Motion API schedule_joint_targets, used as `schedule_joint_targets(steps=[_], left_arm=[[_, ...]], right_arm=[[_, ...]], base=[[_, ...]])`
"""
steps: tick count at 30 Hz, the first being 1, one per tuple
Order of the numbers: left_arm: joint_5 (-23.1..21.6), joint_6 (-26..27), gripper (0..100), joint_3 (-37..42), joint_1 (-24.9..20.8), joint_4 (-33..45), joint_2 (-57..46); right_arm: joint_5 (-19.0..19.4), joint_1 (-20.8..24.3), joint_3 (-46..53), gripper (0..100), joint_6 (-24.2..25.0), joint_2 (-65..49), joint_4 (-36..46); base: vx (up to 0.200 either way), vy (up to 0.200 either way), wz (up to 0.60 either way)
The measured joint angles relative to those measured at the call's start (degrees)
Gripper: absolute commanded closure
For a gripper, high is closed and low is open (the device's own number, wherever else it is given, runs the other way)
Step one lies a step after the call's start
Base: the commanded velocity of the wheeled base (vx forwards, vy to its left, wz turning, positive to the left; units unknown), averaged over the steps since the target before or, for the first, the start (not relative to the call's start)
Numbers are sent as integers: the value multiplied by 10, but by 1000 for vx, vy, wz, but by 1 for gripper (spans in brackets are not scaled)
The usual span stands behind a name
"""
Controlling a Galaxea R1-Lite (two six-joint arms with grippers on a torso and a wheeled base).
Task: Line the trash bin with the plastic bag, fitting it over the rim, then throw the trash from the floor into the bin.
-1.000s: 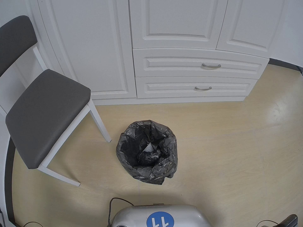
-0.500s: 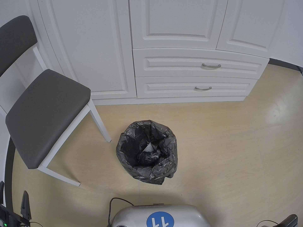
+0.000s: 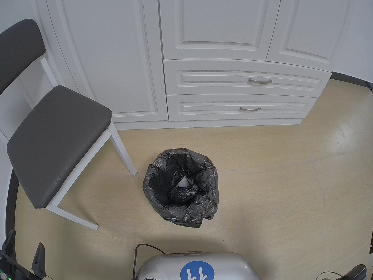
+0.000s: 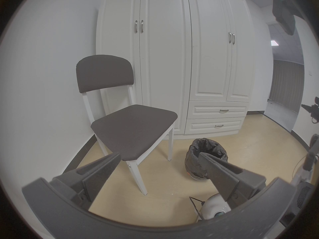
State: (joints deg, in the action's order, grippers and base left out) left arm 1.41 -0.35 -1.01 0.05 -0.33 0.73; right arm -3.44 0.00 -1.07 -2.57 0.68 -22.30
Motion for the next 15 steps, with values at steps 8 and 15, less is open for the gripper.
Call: schedule_joint_targets(steps=[8, 15], left_arm=[[-3, 0, 0, 0, 0, 2, 0], [-3, 0, 0, 0, 0, 2, 0]], right_arm=[[4, 0, 1, 0, -1, 0, 152], [44, -1, 1, 0, 5, 1, 219]], base=[[0, 0, 0], [0, 0, 0]])
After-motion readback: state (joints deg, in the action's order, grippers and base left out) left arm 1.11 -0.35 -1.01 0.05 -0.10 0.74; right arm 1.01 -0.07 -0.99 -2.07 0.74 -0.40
